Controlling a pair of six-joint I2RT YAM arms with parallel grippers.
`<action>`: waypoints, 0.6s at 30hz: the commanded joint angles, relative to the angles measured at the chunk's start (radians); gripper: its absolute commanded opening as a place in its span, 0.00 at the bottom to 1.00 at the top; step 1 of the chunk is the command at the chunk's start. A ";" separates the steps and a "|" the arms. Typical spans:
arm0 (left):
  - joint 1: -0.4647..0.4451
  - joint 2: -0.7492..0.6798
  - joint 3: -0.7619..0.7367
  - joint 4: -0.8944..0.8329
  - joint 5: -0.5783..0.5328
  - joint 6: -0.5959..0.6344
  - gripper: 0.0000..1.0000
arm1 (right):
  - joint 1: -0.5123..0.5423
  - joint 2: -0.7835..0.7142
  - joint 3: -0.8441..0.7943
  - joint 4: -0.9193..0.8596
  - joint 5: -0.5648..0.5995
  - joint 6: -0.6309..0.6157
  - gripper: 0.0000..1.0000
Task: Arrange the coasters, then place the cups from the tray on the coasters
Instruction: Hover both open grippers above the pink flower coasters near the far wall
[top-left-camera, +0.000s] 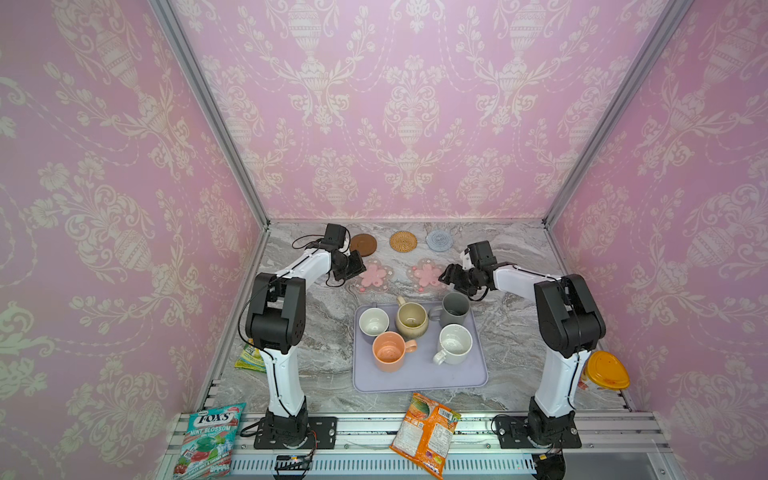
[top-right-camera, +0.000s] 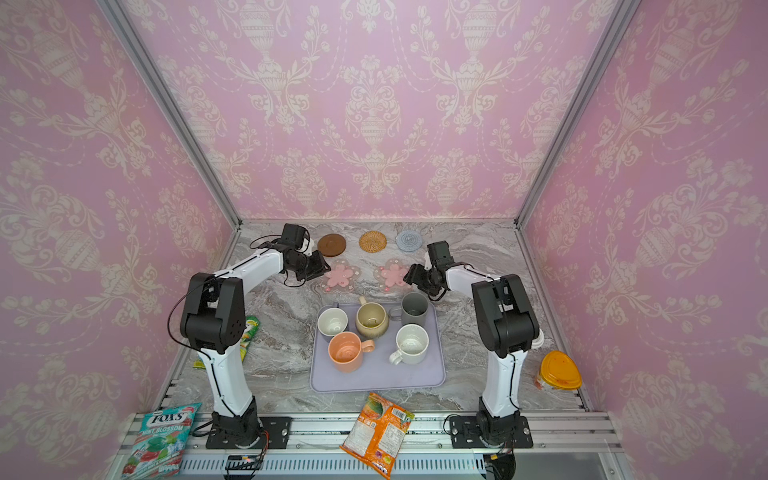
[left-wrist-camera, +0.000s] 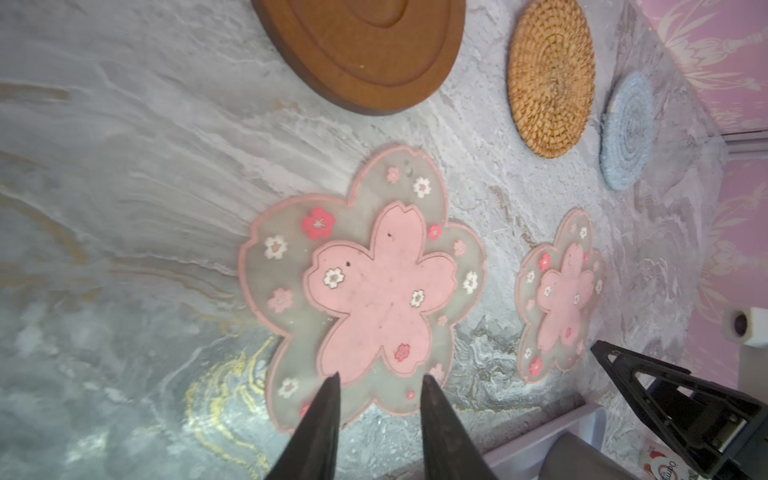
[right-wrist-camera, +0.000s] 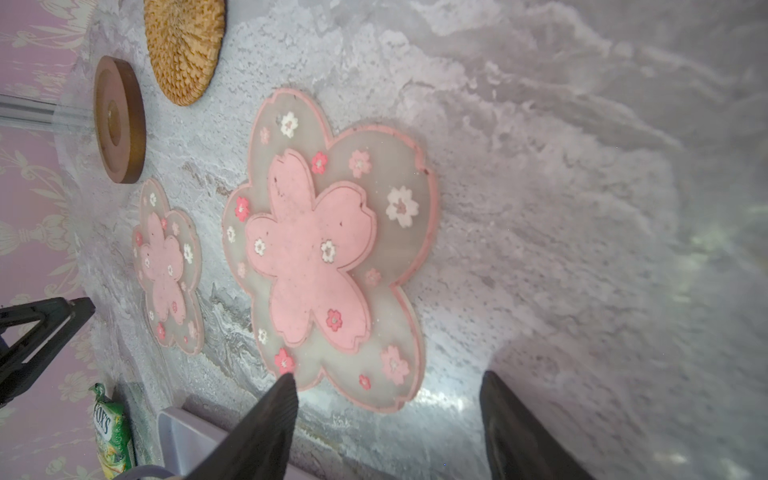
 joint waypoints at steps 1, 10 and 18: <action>0.023 0.004 -0.001 -0.039 -0.034 0.053 0.35 | -0.007 -0.054 -0.014 -0.040 0.026 -0.021 0.71; 0.062 0.086 0.047 -0.044 -0.041 0.061 0.36 | -0.007 -0.098 -0.051 -0.056 0.042 -0.049 0.71; 0.077 0.120 0.038 -0.012 -0.023 0.050 0.36 | -0.007 -0.127 -0.052 -0.078 0.059 -0.069 0.71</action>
